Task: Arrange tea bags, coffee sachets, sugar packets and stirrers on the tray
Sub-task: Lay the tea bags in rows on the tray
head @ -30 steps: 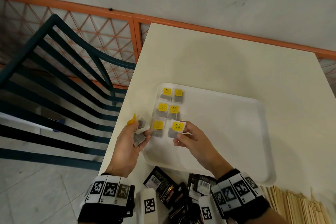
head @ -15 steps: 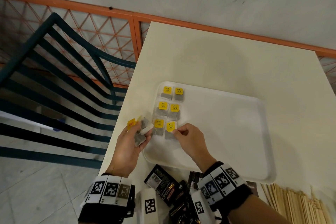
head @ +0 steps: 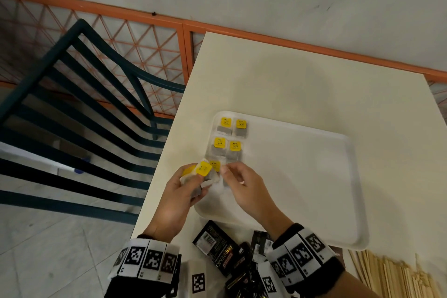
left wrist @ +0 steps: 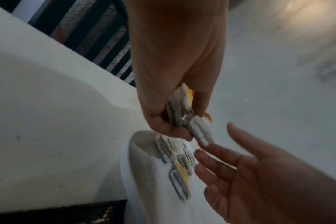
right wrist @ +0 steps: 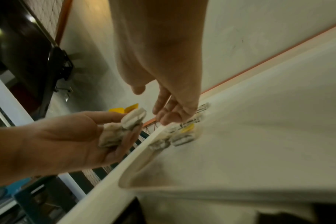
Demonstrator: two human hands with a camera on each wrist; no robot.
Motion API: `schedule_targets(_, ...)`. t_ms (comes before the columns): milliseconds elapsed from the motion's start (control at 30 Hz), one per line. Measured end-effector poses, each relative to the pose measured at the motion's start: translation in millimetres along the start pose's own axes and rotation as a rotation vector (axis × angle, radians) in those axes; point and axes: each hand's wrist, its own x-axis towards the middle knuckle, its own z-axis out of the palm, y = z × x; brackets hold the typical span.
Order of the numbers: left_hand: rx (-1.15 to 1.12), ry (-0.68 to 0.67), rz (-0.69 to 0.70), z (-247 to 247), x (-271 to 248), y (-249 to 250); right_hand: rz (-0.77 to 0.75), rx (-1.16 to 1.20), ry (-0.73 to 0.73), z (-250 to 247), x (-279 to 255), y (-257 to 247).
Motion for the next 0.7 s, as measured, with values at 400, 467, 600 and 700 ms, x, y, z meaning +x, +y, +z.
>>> schedule_targets(400,0.164,-0.095,0.036,2.5,-8.6,6.8,0.139,0.234,-0.091,-2.6,-2.9,-6.2)
schedule_targets(467,0.177,-0.062,0.051,2.9,-7.7,4.7,0.130,0.291,-0.139,-1.6,-6.7,-5.9)
schedule_targets(600,0.129,0.028,0.057,-1.7,-7.6,-0.6,0.171,0.410,-0.210,2.1,-13.6,-1.8)
schedule_targets(700,0.041,0.154,0.018,-10.7,-6.5,-5.3,0.213,0.352,-0.203,7.8,-13.5,4.3)
